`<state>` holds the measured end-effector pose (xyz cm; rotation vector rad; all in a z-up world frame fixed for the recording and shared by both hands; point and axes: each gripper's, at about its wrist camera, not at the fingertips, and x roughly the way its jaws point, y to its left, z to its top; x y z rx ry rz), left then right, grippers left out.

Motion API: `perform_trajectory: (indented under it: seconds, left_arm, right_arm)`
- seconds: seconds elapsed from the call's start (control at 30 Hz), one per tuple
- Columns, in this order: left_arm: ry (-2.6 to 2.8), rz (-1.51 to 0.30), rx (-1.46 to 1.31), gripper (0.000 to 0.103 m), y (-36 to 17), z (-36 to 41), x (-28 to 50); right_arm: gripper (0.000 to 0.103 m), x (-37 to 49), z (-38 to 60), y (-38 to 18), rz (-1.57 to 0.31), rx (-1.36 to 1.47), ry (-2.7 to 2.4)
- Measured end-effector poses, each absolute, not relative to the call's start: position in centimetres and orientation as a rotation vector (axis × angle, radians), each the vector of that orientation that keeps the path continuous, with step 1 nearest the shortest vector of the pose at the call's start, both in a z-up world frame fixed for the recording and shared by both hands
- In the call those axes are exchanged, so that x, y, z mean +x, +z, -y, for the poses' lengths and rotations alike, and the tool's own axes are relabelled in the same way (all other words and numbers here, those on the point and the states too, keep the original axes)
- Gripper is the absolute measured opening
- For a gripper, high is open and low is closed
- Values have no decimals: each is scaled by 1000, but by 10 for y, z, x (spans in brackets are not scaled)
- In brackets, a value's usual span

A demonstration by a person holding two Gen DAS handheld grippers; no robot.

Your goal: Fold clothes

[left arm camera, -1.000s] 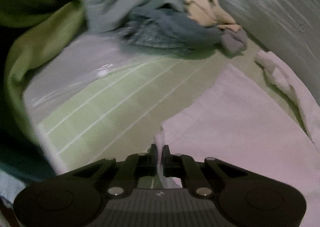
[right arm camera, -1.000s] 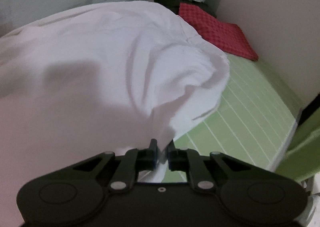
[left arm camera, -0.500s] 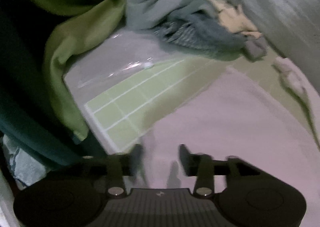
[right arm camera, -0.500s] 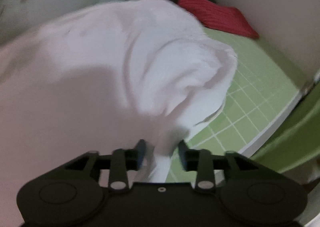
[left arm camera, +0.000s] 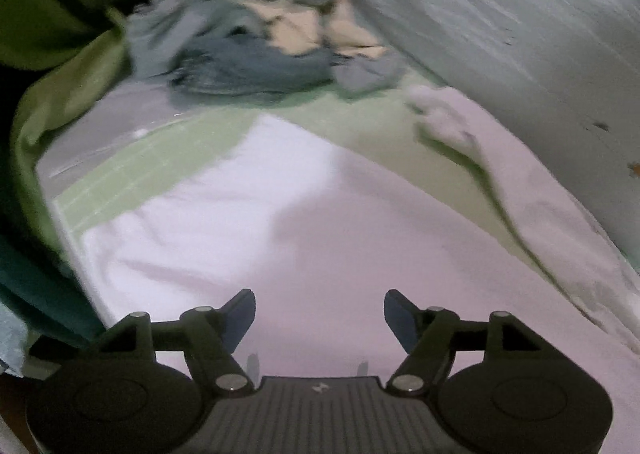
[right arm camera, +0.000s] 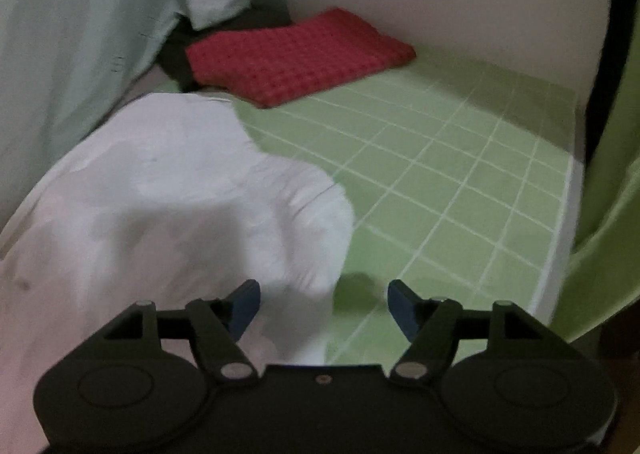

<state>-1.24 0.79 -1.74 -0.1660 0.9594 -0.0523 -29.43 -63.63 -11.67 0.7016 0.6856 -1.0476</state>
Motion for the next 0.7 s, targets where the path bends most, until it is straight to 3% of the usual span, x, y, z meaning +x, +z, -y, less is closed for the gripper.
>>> perform_trajectory:
  seconds: [0.03,0.13,0.17,0.3,0.4,0.43,0.47,0.53,0.7]
  left_arm:
    - [-64,-955,-159,75,-15,1,-14]
    - [-85,-943,-140,75,-10,22,-13]
    - [-84,-938,-139,75,-9,28,-11]
    - [-96,-926,-135,79,-5,40,4]
    - [-100,-908,-116,88,-3,46,24]
    - [-102,-901,-113,88,-2,47,31]
    - [-109,-900,-116,88,-2,48,40]
    - [-126,-903,-131,88,-3,50,61]
    - [-175,-906,-217,87,-11,67,125]
  right_arm:
    - [65,-295,647,-119,-686,715,-1042]
    - [15,-292,655,-117,-730,652,-977]
    - [10,-293,658,-115,-747,613,-984]
    - [11,-304,683,-115,-731,650,-1078]
    - [21,-278,675,-106,-783,520,-1145]
    - [37,-268,671,-102,-800,469,-1167]
    - [64,-260,667,-97,-801,424,-1186]
    - [84,-245,656,-84,-755,361,-1211]
    - [85,-204,643,-64,-699,384,-1194]
